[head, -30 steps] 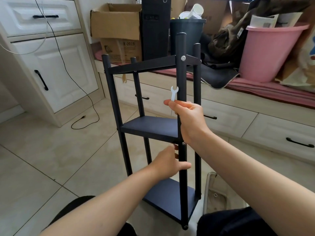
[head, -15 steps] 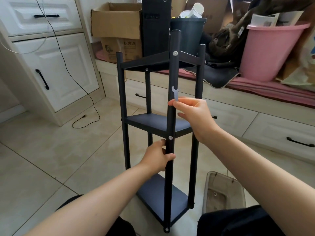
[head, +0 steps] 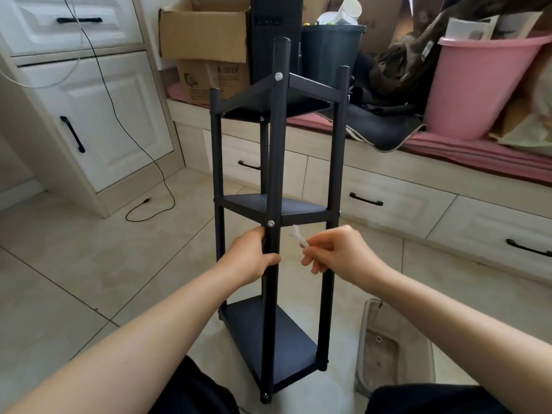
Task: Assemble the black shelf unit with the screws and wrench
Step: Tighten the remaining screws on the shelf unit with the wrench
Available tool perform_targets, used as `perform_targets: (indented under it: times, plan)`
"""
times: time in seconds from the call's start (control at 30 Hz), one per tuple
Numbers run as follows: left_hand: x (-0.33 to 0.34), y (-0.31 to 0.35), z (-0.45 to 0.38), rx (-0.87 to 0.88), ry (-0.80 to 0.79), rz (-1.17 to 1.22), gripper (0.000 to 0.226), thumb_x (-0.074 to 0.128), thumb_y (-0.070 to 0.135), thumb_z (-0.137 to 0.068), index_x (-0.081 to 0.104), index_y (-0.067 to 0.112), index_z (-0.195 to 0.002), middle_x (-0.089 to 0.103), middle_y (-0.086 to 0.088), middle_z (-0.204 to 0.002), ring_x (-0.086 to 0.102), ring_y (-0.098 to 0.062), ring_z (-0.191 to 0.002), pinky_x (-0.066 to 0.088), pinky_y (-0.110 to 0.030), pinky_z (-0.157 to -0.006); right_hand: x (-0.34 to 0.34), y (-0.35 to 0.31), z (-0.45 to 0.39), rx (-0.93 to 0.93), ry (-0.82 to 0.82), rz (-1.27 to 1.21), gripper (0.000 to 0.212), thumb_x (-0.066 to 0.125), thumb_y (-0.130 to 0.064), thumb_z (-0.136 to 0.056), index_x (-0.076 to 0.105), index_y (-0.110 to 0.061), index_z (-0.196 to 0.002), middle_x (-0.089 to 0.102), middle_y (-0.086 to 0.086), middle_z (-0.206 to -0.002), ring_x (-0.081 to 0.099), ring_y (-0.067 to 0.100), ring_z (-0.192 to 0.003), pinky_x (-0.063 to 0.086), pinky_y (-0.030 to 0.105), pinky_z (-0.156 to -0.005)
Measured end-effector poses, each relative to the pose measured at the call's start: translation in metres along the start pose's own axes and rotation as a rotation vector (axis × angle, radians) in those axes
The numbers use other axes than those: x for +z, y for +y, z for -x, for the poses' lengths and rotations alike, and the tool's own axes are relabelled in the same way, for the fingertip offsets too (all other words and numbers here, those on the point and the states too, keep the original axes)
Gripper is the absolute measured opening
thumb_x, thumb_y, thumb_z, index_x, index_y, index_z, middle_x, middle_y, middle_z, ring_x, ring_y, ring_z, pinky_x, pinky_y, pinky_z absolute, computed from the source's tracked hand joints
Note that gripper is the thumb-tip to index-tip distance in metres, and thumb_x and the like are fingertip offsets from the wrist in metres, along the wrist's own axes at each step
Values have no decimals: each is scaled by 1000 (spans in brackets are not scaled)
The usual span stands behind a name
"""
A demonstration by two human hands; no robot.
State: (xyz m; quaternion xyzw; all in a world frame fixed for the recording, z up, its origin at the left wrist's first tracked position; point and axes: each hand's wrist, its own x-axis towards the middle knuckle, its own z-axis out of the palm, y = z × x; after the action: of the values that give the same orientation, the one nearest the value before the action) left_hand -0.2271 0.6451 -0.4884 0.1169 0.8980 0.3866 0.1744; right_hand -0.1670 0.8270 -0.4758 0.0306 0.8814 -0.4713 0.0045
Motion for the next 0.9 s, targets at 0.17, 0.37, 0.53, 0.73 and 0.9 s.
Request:
perform_targets:
  times: [0.17,0.37,0.53,0.73,0.9]
  plan:
    - [-2,-4,-1,-13,-17,-21,50,71,20,-93,50,19,-138,64,-5,-125,64,-25,-114,57,-43,-96,10,13,-6,83,13,66,15,63,-11,-95,73,-7,-84,75,1,-73,71,13,-58,50,15,-54]
    - [-12,-14,-3,-44,-3,-74,46,73,20,-91,53,18,-133,66,-4,-116,66,-25,-107,57,-42,-94,40,7,-26,47,82,26,16,59,-18,-98,73,-12,-92,75,-3,-74,68,8,-57,43,9,-53]
    - [-27,-24,-7,-62,-3,-86,40,74,18,-90,53,21,-124,65,-1,-107,66,-26,-104,57,-44,-94,70,4,-33,76,76,-111,9,60,-20,-98,66,-18,-92,74,-7,-71,63,1,-53,41,6,-50]
    - [-36,-29,-10,-48,-9,-74,33,74,15,-90,48,26,-108,59,7,-88,66,-25,-98,57,-45,-93,89,2,-34,-38,169,-199,11,58,-18,-99,65,-21,-90,74,-7,-73,61,1,-57,45,10,-58]
    - [-36,-28,-10,-35,-17,-95,35,73,16,-91,50,25,-115,55,10,-87,64,-23,-98,56,-44,-94,104,5,-34,-94,295,-223,11,57,-14,-99,66,-18,-94,71,-6,-76,60,5,-65,50,19,-64]
